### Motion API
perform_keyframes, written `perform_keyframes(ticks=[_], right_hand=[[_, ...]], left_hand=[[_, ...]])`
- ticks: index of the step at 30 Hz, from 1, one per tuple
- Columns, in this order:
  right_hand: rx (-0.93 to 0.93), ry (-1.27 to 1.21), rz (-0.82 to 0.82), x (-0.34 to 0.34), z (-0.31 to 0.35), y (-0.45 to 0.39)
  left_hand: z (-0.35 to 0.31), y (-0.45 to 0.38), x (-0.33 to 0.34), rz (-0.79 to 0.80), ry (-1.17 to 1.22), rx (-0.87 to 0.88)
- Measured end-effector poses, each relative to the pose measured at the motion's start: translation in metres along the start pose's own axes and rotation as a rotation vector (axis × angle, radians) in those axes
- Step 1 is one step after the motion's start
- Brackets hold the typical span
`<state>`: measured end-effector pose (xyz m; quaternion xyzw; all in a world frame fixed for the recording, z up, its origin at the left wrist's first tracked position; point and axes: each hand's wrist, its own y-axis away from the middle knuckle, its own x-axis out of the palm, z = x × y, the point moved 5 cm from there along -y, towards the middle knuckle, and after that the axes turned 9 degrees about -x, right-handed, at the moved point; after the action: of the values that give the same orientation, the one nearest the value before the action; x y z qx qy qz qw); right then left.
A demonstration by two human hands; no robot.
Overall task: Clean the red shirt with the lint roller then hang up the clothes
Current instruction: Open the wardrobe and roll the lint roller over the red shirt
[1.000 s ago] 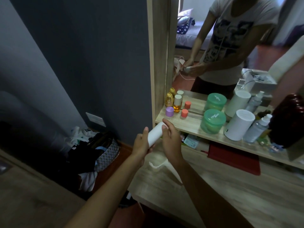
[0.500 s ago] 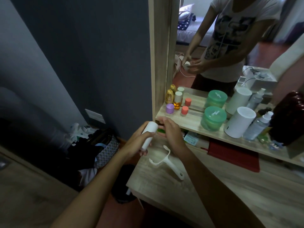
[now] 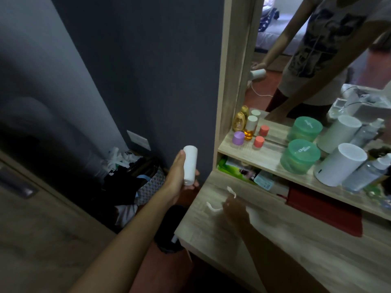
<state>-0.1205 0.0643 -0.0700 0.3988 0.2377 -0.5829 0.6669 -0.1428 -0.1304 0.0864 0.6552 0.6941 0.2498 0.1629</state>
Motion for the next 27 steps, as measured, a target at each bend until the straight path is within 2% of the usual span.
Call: perform_keyframes(ticks=[4, 6, 10, 14, 21, 27], right_hand=[[0.011, -0.317, -0.153, -0.019, 0.019, 0.009], [-0.031, -0.357, -0.281, -0.048, 0.041, 0.016], [-0.266, -0.238, -0.427, -0.11, 0.094, 0.04], [-0.471, -0.143, -0.513, -0.153, 0.138, 0.07], [-0.594, 0.14, -0.607, -0.191, 0.167, 0.091], [-0.592, 0.177, -0.62, -0.206, 0.173, 0.087]], left_hand=[[-0.003, 0.002, -0.005, -0.01, 0.08, 0.005], [-0.004, 0.0, -0.005, -0.001, 0.153, -0.015], [-0.007, 0.003, 0.003, 0.042, 0.278, -0.058], [-0.014, 0.018, 0.03, 0.125, 0.254, -0.087], [-0.034, 0.037, 0.052, 0.265, 0.242, 0.036], [-0.048, 0.049, 0.06, 0.371, 0.254, 0.079]])
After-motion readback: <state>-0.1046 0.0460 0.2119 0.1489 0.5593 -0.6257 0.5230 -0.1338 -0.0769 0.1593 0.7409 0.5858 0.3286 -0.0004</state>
